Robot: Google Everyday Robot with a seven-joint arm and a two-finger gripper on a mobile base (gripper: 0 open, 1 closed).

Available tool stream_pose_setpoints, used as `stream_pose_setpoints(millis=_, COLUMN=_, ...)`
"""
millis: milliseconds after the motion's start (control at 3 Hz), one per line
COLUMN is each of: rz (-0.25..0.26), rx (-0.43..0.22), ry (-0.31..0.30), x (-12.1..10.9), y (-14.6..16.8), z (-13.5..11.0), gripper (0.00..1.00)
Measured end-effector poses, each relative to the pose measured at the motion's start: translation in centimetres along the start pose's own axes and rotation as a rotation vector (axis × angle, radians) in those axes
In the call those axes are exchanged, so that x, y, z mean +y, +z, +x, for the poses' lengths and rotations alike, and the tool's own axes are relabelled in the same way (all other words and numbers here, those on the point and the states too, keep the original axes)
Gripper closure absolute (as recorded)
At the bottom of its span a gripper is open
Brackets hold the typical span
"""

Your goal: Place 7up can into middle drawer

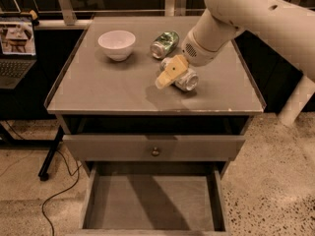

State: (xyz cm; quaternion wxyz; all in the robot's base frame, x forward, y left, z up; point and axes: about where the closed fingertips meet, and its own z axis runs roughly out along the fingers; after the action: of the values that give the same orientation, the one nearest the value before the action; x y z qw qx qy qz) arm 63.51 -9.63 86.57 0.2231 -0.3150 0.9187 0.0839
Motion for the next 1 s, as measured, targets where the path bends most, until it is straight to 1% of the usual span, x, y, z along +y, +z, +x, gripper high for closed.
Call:
stream_pose_setpoints(millis=333, rz=-0.005, rx=0.016, ry=0.002, x=-0.2, y=1.1, z=-0.2, gripper=0.0)
stream_pose_setpoints(millis=667, rz=-0.011, rx=0.043, ry=0.016, x=-0.7, y=2.2, z=0.4, gripper=0.0)
stream_pose_setpoints(millis=1000, rz=-0.011, rx=0.043, ry=0.016, x=-0.7, y=2.2, z=0.4, gripper=0.19)
